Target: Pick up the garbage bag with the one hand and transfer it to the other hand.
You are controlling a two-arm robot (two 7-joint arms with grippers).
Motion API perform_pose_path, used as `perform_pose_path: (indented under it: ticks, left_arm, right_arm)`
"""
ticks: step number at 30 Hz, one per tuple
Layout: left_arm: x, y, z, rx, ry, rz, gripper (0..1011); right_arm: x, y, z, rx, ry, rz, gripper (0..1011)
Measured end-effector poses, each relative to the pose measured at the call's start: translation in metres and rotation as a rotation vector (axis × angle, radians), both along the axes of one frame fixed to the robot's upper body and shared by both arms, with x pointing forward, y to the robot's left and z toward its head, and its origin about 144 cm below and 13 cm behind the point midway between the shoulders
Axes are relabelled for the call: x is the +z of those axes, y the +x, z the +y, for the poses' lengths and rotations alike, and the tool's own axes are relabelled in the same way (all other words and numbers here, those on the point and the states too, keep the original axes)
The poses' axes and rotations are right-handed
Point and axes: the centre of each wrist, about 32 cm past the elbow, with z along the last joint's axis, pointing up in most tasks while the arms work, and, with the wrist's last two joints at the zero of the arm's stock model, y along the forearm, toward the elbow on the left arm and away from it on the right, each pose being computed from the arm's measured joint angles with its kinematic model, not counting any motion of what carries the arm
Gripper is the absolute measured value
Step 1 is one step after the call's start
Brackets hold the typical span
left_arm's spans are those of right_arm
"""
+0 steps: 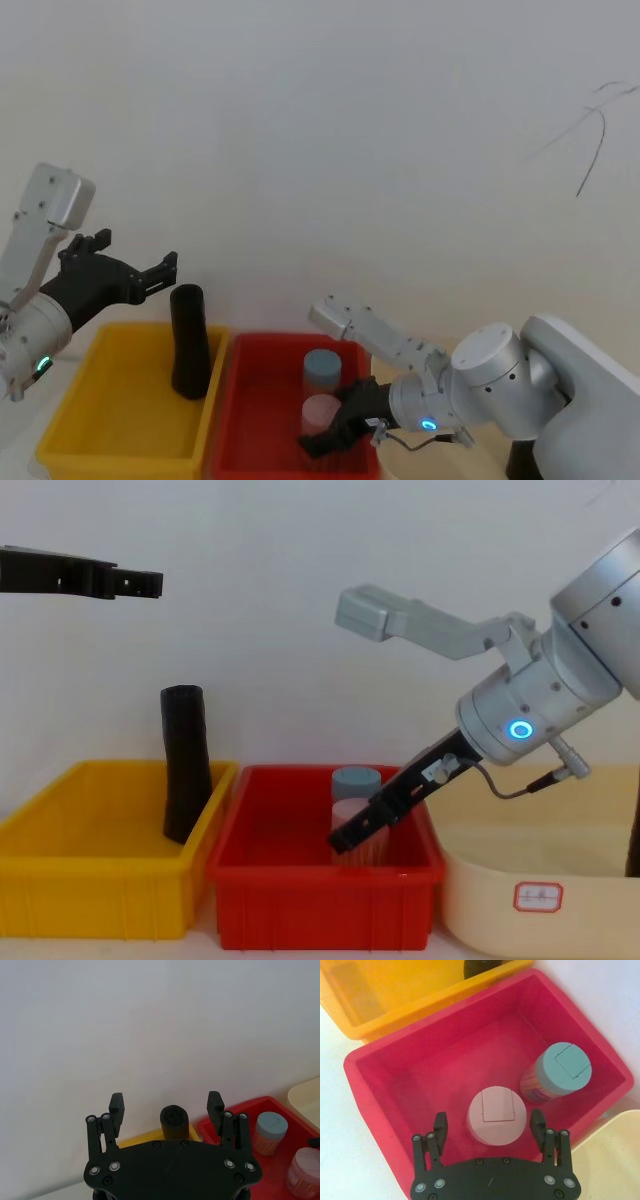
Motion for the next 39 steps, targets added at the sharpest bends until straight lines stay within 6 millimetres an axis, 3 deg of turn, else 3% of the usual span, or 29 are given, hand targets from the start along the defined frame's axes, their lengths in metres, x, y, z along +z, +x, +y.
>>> perform_pose_path:
  ticks: [19,33,39]
  left_arm:
    - [0.0000,0.0000,0.0000,0.000,0.000,0.000,1002]
    - [0.0000,0.0000,0.0000,0.000,0.000,0.000,1002]
    - [0.0000,0.0000,0.0000,0.000,0.000,0.000,1002]
  right_arm:
    - [-0.0066,0.0041,0.0039,0.006,-0.012,0.011,993]
    - [-0.0079,0.0050,0.0047,0.009,-0.014,0.012,669]
    - [-0.0081,0.0052,0.0047,0.009,-0.015,0.013,668]
